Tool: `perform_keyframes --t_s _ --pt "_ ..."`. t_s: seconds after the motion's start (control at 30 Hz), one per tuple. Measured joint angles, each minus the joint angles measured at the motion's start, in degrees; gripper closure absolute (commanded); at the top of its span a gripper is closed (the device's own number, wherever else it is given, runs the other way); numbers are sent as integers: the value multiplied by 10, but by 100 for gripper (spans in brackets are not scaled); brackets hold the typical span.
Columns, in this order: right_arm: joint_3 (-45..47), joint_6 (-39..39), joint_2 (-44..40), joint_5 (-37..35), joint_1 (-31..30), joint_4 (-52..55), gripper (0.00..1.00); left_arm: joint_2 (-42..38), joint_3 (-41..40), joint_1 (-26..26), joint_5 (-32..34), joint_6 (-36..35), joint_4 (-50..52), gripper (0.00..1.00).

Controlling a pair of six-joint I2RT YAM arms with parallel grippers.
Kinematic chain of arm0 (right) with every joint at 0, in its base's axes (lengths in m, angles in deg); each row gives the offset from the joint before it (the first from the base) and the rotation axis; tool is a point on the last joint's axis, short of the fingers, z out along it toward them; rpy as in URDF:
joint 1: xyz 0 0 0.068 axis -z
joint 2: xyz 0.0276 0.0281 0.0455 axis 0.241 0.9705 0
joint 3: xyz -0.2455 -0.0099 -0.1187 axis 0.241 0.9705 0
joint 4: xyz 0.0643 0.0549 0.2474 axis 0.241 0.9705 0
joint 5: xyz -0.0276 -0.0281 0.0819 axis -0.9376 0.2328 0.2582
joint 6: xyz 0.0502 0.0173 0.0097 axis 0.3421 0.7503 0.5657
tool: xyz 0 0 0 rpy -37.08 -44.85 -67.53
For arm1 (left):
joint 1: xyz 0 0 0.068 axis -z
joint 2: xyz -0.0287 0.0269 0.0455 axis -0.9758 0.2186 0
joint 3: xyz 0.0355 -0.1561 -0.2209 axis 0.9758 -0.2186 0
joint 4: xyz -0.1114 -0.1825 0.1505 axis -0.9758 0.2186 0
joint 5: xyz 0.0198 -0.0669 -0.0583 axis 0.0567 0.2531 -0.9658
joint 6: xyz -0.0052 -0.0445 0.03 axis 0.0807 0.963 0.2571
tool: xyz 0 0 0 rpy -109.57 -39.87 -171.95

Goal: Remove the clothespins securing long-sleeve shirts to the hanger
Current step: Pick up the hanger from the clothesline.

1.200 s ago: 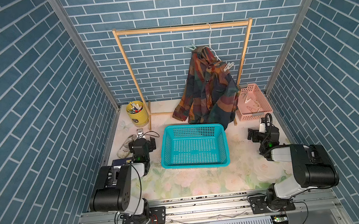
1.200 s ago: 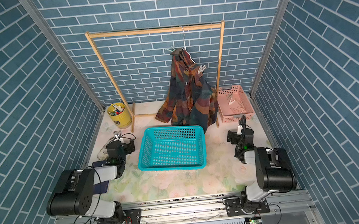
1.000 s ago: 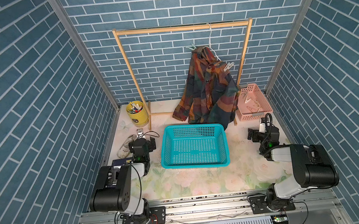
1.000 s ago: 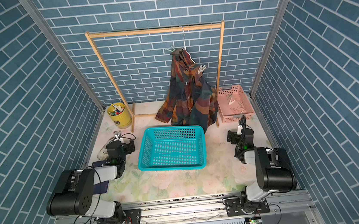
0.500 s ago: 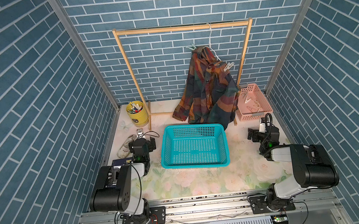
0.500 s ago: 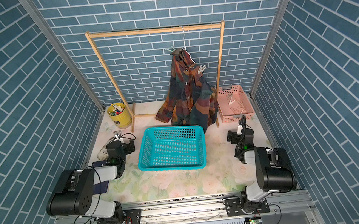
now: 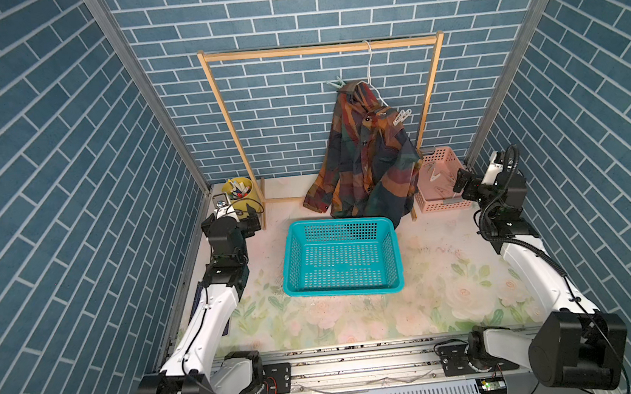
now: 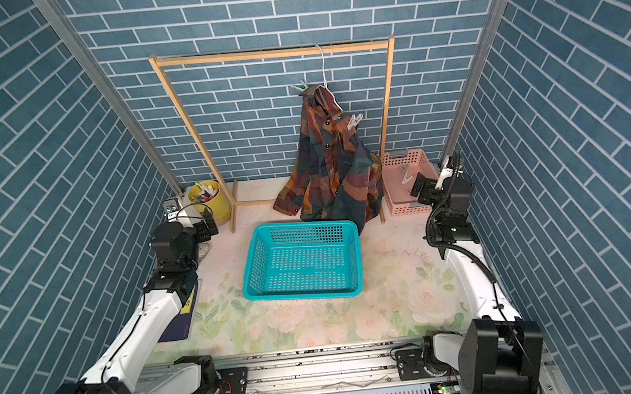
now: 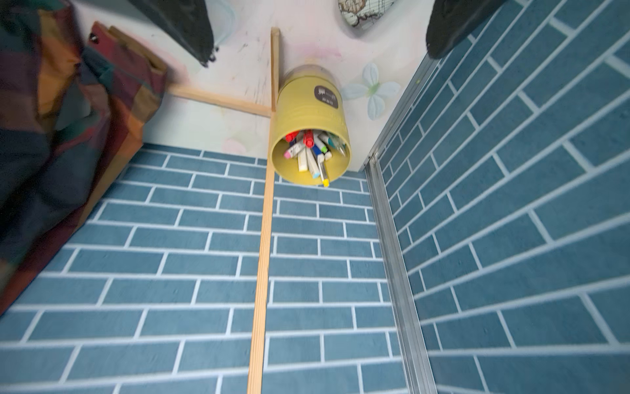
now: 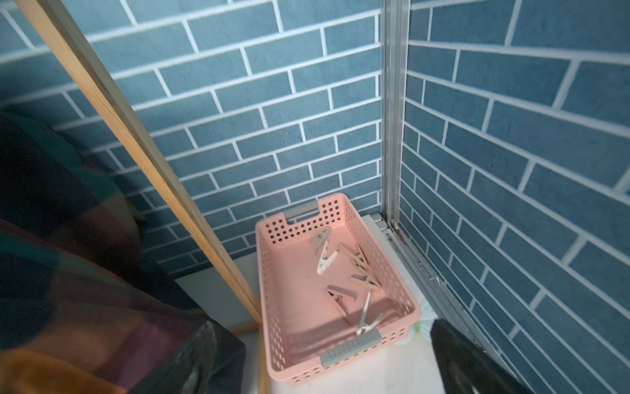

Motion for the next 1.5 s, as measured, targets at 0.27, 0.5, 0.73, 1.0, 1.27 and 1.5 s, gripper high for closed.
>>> perform_keyframes --t_s 0.27,0.5,0.73,1.0,1.27,1.5 --pt "-39 -36 -50 64 -84 162 8 -40 93 0 -107 37 147 1" --pt "-158 -88 -40 146 -163 229 11 -39 119 0 -179 40 184 1" --pt "-231 -125 13 149 -219 275 11 -36 132 0 -223 48 197 1" --pt "-298 -135 53 119 -229 277 11 -31 134 0 -249 55 195 1" --pt "-382 -140 120 121 -229 269 11 -22 144 0 -260 60 196 1" --pt "-438 -143 174 132 -229 265 18 -17 156 0 -274 63 195 1"
